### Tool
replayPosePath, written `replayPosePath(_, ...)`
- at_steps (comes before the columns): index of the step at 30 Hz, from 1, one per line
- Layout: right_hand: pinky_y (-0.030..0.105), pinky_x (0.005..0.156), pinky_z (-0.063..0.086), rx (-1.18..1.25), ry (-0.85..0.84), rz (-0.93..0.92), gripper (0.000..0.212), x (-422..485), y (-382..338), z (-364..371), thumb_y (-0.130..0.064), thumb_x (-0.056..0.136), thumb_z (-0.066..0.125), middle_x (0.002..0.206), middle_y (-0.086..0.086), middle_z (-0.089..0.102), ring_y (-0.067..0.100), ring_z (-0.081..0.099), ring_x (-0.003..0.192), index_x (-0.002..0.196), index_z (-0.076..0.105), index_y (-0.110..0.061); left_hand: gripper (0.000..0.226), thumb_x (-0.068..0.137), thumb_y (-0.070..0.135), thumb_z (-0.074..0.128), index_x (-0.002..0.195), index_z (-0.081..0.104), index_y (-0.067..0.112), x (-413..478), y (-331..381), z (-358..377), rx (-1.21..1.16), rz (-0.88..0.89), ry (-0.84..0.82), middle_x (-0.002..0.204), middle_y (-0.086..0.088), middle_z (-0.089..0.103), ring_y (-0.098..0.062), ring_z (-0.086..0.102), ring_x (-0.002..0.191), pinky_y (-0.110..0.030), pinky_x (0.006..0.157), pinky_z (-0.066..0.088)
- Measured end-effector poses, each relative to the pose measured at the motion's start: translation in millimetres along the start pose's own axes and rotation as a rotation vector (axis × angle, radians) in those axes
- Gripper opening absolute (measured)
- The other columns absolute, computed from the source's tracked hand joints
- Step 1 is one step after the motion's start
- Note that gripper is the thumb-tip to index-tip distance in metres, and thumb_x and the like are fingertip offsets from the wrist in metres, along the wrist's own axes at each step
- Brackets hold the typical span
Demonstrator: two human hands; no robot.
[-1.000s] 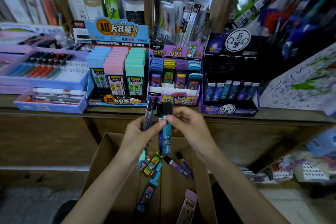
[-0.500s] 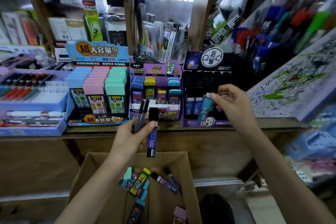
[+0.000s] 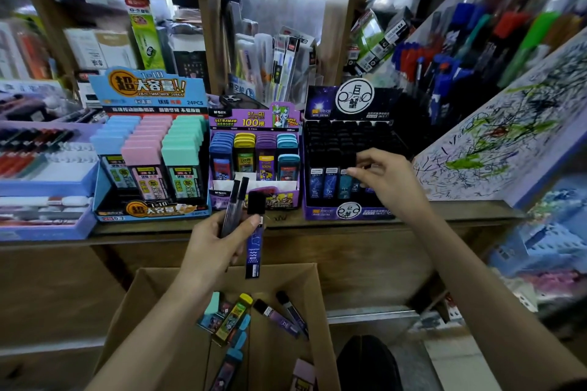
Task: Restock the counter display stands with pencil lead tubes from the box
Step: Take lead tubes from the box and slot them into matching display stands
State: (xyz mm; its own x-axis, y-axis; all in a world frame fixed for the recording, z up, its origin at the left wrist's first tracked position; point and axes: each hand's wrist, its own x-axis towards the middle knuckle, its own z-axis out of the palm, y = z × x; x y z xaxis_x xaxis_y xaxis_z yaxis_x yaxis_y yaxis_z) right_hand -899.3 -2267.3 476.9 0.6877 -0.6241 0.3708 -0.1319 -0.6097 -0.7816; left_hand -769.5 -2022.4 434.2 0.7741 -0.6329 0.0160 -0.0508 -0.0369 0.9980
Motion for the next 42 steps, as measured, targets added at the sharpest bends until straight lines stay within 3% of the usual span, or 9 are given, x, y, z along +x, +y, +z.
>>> replayPosePath(8, 0.027, 0.073, 0.056, -0.046, 0.081, 0.105, 0.006, -1, 10, 12, -0.019, 0.086, 0.066, 0.082, -0.01, 0.061, 0.007, 0.062, 0.079, 0.09, 0.063, -0.022, 0.025, 0.085, 0.028, 0.063, 0.094, 0.066, 0.005, -2, 2, 12, 0.018, 0.004, -0.037, 0.044, 0.007, 0.044, -0.002, 0.039, 0.039, -0.012, 0.038, 0.033)
replayPosePath(13, 0.012, 0.065, 0.043, -0.329, 0.152, 0.038, 0.025, -15, -5, 11, -0.029, 0.09, 0.06, 0.08, -0.012, 0.056, -0.001, 0.054, 0.071, 0.108, 0.063, -0.011, 0.027, 0.084, 0.03, 0.063, 0.095, 0.066, 0.005, -6, 8, 21, -0.005, 0.015, -0.061, 0.044, 0.008, 0.045, -0.001, 0.04, 0.04, -0.012, 0.038, 0.033)
replayPosePath(15, 0.015, 0.067, 0.05, -0.211, 0.162, 0.016, 0.02, -34, -15, 14, -0.029, 0.092, 0.057, 0.084, -0.014, 0.059, -0.001, 0.058, 0.076, 0.107, 0.062, -0.017, 0.027, 0.083, 0.029, 0.063, 0.095, 0.066, 0.006, -10, 11, 23, -0.017, 0.031, -0.083, 0.044, 0.009, 0.05, 0.0, 0.04, 0.039, -0.012, 0.038, 0.033)
replayPosePath(20, 0.016, 0.072, 0.051, 0.332, -0.153, 0.102, 0.009, -69, -48, 46, -0.023, 0.087, 0.063, 0.085, -0.01, 0.07, 0.003, 0.065, 0.084, 0.089, 0.066, -0.031, 0.025, 0.079, 0.029, 0.066, 0.089, 0.064, 0.007, -16, 11, 30, -0.044, 0.021, -0.128, 0.044, 0.006, 0.049, -0.001, 0.042, 0.04, -0.013, 0.04, 0.035)
replayPosePath(28, 0.022, 0.075, 0.053, 0.439, -0.169, 0.072, 0.013, -75, -51, 55, -0.01, 0.085, 0.065, 0.081, -0.006, 0.071, 0.007, 0.066, 0.081, 0.087, 0.07, -0.022, 0.014, 0.081, 0.027, 0.063, 0.088, 0.061, 0.015, -18, 15, 39, -0.076, 0.089, -0.171, 0.045, 0.015, 0.055, 0.004, 0.05, 0.042, -0.007, 0.042, 0.036)
replayPosePath(31, 0.015, 0.067, 0.05, 0.386, -0.113, 0.086, 0.013, -62, -44, 33, -0.01, 0.084, 0.065, 0.075, -0.009, 0.069, 0.001, 0.063, 0.072, 0.084, 0.069, -0.022, 0.035, 0.088, 0.049, 0.045, 0.096, 0.063, 0.02, -15, 16, 40, -0.142, -0.033, -0.167, 0.053, 0.011, 0.056, 0.002, 0.047, 0.043, -0.011, 0.042, 0.037)
replayPosePath(33, 0.015, 0.063, 0.05, 0.359, -0.029, 0.097, 0.012, -49, -38, 11, -0.01, 0.084, 0.065, 0.072, -0.009, 0.069, 0.0, 0.062, 0.067, 0.085, 0.068, -0.022, 0.042, 0.095, 0.046, 0.032, 0.099, 0.065, 0.022, -11, 16, 39, -0.26, -0.1, -0.174, 0.075, 0.001, 0.063, -0.004, 0.048, 0.05, -0.017, 0.048, 0.041)
replayPosePath(37, 0.013, 0.062, 0.051, 0.247, 0.136, 0.059, 0.015, -22, -24, -30, -0.012, 0.085, 0.065, 0.07, -0.015, 0.069, -0.002, 0.062, 0.066, 0.084, 0.067, -0.027, 0.035, 0.089, 0.048, 0.039, 0.083, 0.072, 0.036, -8, 13, 38, -0.252, -0.059, -0.208, 0.092, -0.01, 0.058, -0.021, 0.047, 0.075, -0.035, 0.069, 0.036)
replayPosePath(42, 0.01, 0.066, 0.048, 0.113, 0.178, 0.016, 0.009, 0, -5, -41, -0.013, 0.087, 0.064, 0.08, -0.011, 0.065, -0.008, 0.06, 0.069, 0.095, 0.066, -0.017, 0.027, 0.082, 0.05, 0.048, 0.096, 0.063, 0.031, -6, 3, 39, -0.212, -0.004, -0.222, 0.084, 0.006, 0.067, -0.007, 0.059, 0.072, -0.021, 0.061, 0.047)
